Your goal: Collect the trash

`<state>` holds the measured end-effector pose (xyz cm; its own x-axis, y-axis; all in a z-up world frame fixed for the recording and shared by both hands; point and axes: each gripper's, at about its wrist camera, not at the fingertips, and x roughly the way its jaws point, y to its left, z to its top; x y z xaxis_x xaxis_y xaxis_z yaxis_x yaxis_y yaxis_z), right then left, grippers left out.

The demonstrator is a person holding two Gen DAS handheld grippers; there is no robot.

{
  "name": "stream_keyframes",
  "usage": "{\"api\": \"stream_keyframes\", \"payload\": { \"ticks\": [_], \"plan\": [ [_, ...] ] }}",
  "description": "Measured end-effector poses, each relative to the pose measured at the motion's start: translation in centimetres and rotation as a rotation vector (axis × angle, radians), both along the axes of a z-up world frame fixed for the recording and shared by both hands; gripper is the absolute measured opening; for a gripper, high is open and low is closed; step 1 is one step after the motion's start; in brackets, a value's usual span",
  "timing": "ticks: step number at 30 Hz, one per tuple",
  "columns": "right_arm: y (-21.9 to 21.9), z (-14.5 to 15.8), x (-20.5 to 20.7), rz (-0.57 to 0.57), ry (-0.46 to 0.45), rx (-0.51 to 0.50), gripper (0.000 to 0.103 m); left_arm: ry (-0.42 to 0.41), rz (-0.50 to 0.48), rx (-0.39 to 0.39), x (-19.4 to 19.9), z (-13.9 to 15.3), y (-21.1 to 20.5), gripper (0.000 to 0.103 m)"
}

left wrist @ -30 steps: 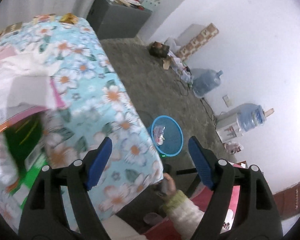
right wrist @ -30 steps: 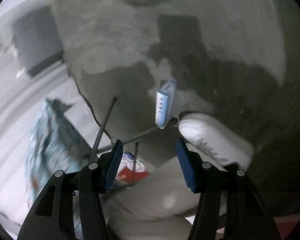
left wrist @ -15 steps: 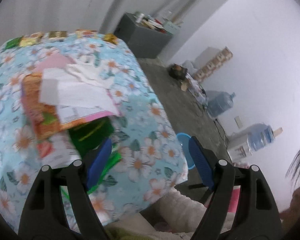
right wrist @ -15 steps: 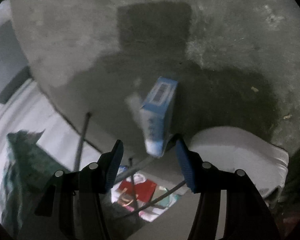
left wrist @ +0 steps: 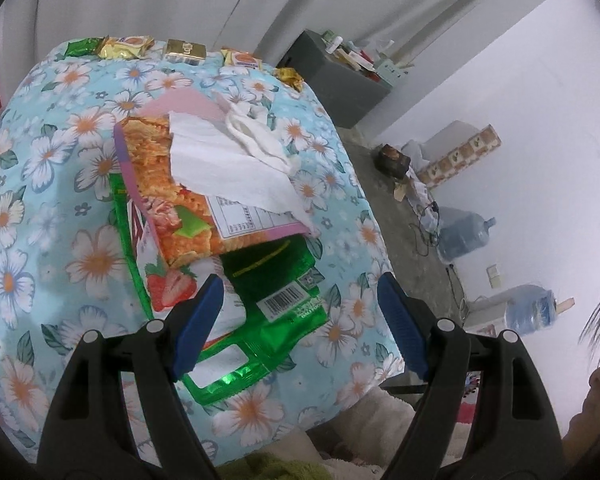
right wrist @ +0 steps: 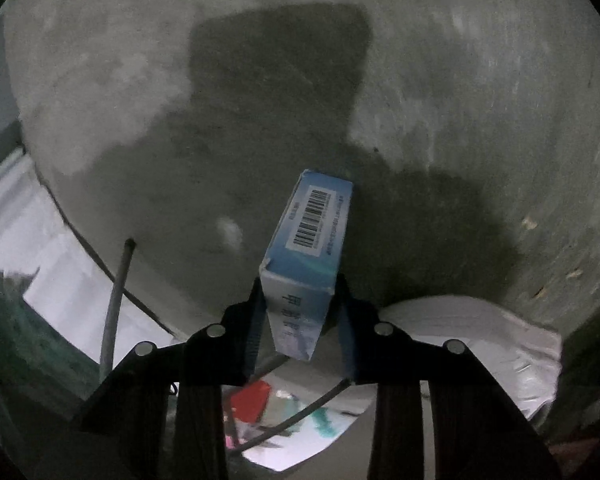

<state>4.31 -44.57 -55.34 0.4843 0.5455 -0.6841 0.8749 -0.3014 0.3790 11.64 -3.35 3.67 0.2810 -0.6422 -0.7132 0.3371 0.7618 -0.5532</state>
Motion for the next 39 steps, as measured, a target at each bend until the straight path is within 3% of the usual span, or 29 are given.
{"api": "stream_keyframes", "payload": {
  "ticks": [4,8,14,18,20,22,23,24,25,28,31,34,39],
  "plan": [
    [-1.2,5.3,-0.8,0.111,-0.105,-0.149,0.032,-0.015,-0.016,-0.031,-0.2,0.2,0.1,0.075],
    [-2.5,11.5,-5.8,0.129,-0.176,-0.26,0.032,-0.05,-0.042,-0.059,-0.6,0.8,-0.1,0.075],
    [-6.4,24.0,-16.5,0.011,-0.275,-0.483,0.032,-0.073,-0.084,-0.102,-1.5,1.0,-0.2,0.075],
    [-11.9,30.5,-20.1,-0.113,-0.284,-0.66,0.032,-0.089,-0.106,-0.127,-2.5,1.3,0.3,0.075],
    [-15.1,31.9,-21.1,-0.158,-0.247,-0.73,0.033,-0.1,-0.109,-0.139,-2.9,1.4,0.7,0.075],
    [-18.3,31.0,-21.4,-0.162,-0.17,-0.745,0.037,-0.113,-0.11,-0.152,-3.5,1.5,1.3,0.075],
    [-19.8,30.0,-22.0,-0.182,-0.101,-0.732,0.044,-0.115,-0.107,-0.153,-3.7,1.5,1.5,0.075],
    [-20.7,29.0,-22.3,-0.206,-0.054,-0.718,0.068,-0.114,-0.103,-0.151,-3.9,1.3,1.9,0.075],
    [-21.7,27.8,-23.0,-0.23,0.015,-0.703,0.079,-0.11,-0.101,-0.149,-4.1,1.1,2.2,0.075],
    [-22.2,26.0,-24.9,-0.272,0.12,-0.665,0.079,-0.113,-0.088,-0.136,-4.5,0.9,3.3,0.075],
    [-21.0,26.3,-26.3,-0.319,0.081,-0.664,0.079,-0.149,-0.066,-0.11,-4.8,0.8,4.5,0.075],
    [-19.8,28.0,-26.0,-0.278,0.031,-0.695,0.079,-0.178,-0.035,-0.075,-4.8,0.5,5.2,0.075],
    [-16.6,35.5,-23.8,-0.109,-0.077,-0.88,0.079,-0.23,-0.011,-0.039,-5.4,0.2,5.9,0.076]
  ]
}}
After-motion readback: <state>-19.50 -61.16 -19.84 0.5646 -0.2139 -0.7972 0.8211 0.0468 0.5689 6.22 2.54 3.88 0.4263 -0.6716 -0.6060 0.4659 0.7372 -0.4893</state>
